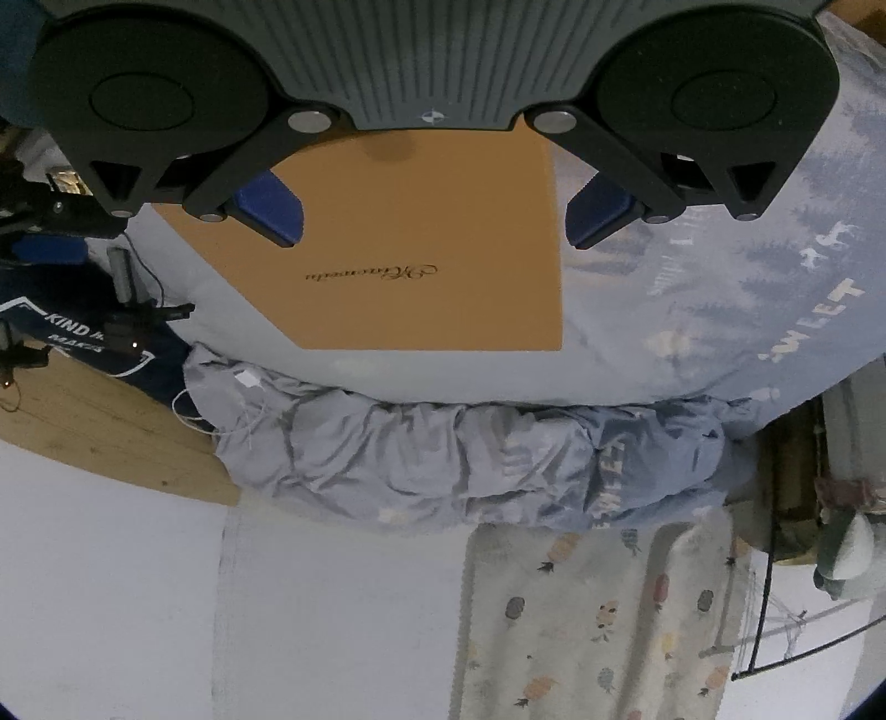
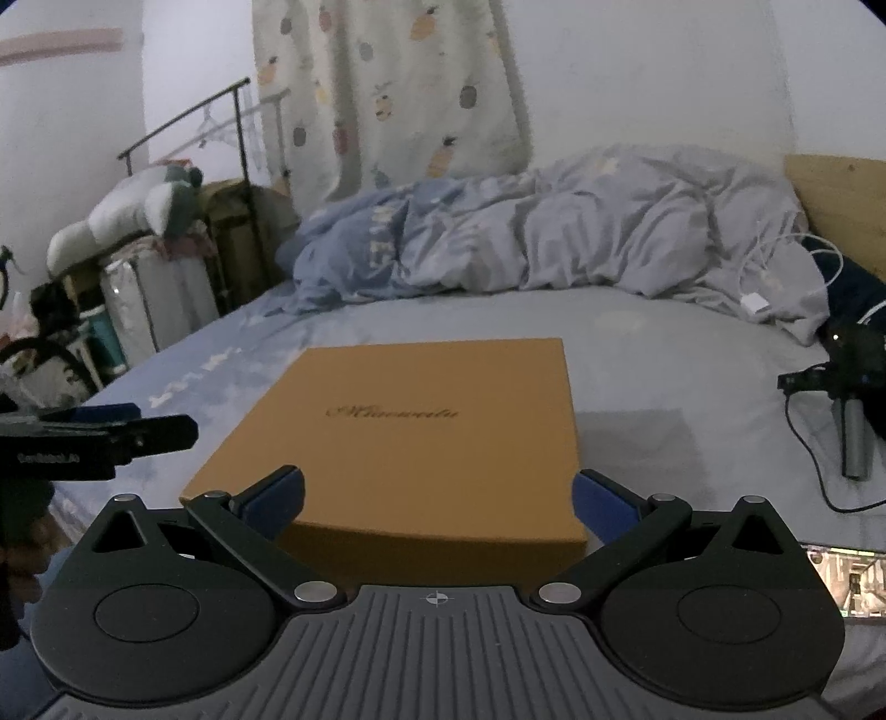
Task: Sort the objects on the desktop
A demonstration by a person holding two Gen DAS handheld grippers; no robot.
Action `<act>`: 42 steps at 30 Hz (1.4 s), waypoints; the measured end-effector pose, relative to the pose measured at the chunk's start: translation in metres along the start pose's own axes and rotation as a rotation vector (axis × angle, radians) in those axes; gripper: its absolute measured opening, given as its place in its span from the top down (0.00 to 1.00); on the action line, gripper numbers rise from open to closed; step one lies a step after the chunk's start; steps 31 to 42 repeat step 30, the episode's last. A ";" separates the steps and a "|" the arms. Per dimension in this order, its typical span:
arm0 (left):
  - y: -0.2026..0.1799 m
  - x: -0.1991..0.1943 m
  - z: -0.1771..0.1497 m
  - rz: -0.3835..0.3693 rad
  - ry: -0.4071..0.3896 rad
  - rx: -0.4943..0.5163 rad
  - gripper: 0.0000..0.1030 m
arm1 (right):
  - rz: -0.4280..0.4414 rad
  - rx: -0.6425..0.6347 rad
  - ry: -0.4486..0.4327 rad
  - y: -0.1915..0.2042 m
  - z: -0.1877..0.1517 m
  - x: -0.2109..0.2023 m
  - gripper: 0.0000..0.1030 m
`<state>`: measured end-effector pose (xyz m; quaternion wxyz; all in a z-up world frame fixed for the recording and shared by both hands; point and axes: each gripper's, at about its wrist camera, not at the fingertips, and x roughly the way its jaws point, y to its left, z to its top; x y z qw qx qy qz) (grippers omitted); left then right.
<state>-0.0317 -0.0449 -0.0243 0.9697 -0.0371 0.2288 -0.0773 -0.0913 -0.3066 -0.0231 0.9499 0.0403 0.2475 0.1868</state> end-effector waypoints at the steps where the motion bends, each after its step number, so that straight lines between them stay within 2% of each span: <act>1: 0.001 0.001 0.000 -0.003 0.007 -0.006 0.00 | 0.001 0.001 0.000 0.000 0.000 0.000 0.00; 5: 0.001 0.003 -0.002 0.000 0.020 -0.011 0.00 | 0.001 0.007 -0.003 -0.001 0.001 0.000 0.00; 9: -0.006 0.002 -0.004 0.015 0.008 0.049 0.00 | -0.003 0.015 -0.006 -0.002 0.001 0.000 0.00; 12: -0.008 0.002 -0.005 0.018 0.005 0.055 0.00 | -0.003 0.023 -0.006 -0.003 0.001 0.000 0.00; 18: -0.009 0.006 -0.007 0.031 0.037 0.080 0.00 | -0.031 0.026 -0.009 -0.006 0.000 0.001 0.00; 42: -0.008 0.008 -0.007 0.047 0.038 0.083 0.00 | -0.052 0.064 -0.002 -0.014 -0.003 0.003 0.00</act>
